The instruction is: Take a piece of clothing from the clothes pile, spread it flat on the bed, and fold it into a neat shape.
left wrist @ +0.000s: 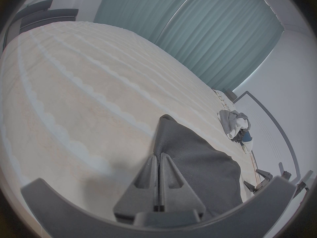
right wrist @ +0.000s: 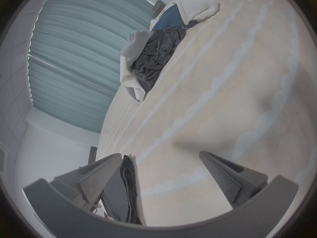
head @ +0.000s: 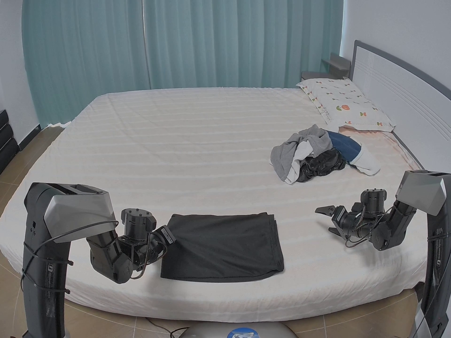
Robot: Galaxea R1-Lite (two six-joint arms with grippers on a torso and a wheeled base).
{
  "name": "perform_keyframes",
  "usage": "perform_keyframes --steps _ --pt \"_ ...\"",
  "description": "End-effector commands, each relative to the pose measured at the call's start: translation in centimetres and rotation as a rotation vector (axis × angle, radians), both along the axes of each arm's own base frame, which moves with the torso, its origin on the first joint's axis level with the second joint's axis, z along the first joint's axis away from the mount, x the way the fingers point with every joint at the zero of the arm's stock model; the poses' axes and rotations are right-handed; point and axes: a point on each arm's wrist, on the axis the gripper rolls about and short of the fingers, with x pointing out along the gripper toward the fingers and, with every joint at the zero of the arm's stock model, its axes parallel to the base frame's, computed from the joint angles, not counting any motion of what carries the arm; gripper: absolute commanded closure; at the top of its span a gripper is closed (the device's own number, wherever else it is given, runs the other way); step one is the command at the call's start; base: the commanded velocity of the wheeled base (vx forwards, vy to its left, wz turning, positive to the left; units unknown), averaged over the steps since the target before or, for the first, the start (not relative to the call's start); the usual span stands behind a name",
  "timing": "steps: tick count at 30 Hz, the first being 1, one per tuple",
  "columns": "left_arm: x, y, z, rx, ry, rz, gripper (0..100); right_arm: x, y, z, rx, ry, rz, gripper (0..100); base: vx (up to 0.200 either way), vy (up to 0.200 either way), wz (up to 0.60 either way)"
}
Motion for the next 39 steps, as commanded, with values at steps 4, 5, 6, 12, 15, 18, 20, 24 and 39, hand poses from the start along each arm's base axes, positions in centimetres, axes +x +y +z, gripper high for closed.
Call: perform_keyframes --steps 4,5,6,12,15,18,20,24,39 --pt "0.11 0.58 0.21 0.004 -0.005 0.025 100 0.00 0.01 -0.07 0.000 0.001 0.000 0 0.000 0.200 0.00" --pt "0.15 0.70 0.27 0.005 -0.007 0.030 100 0.00 -0.05 -0.07 0.000 0.001 -0.001 0 0.000 0.200 0.00" --pt "0.16 0.75 0.27 0.005 -0.007 0.032 100 0.00 0.01 -0.07 0.000 0.001 0.000 0 0.000 0.200 0.00" --pt "0.08 0.83 0.26 0.005 -0.004 0.034 100 0.00 0.01 -0.07 0.000 0.001 0.000 0 0.000 0.200 0.00" --pt "0.08 0.83 0.26 0.005 -0.004 0.034 100 0.00 0.01 -0.07 0.000 0.001 0.000 0 0.000 0.200 0.00" --pt "0.07 0.84 0.25 0.007 -0.003 0.033 100 -0.03 0.01 -0.10 0.000 0.003 0.000 0 0.000 0.200 0.00" --pt "0.03 0.85 0.23 0.007 -0.001 0.033 100 0.01 0.01 -0.01 0.000 0.000 0.000 0 0.000 0.200 0.00" --pt "-0.03 0.86 0.20 0.007 0.000 0.033 100 -0.03 0.01 -0.04 0.000 0.001 0.000 0 0.000 0.200 0.00" --pt "-0.45 0.87 0.32 0.011 0.009 0.029 100 0.00 0.01 -0.07 0.000 0.001 0.000 0 0.000 0.200 0.00"
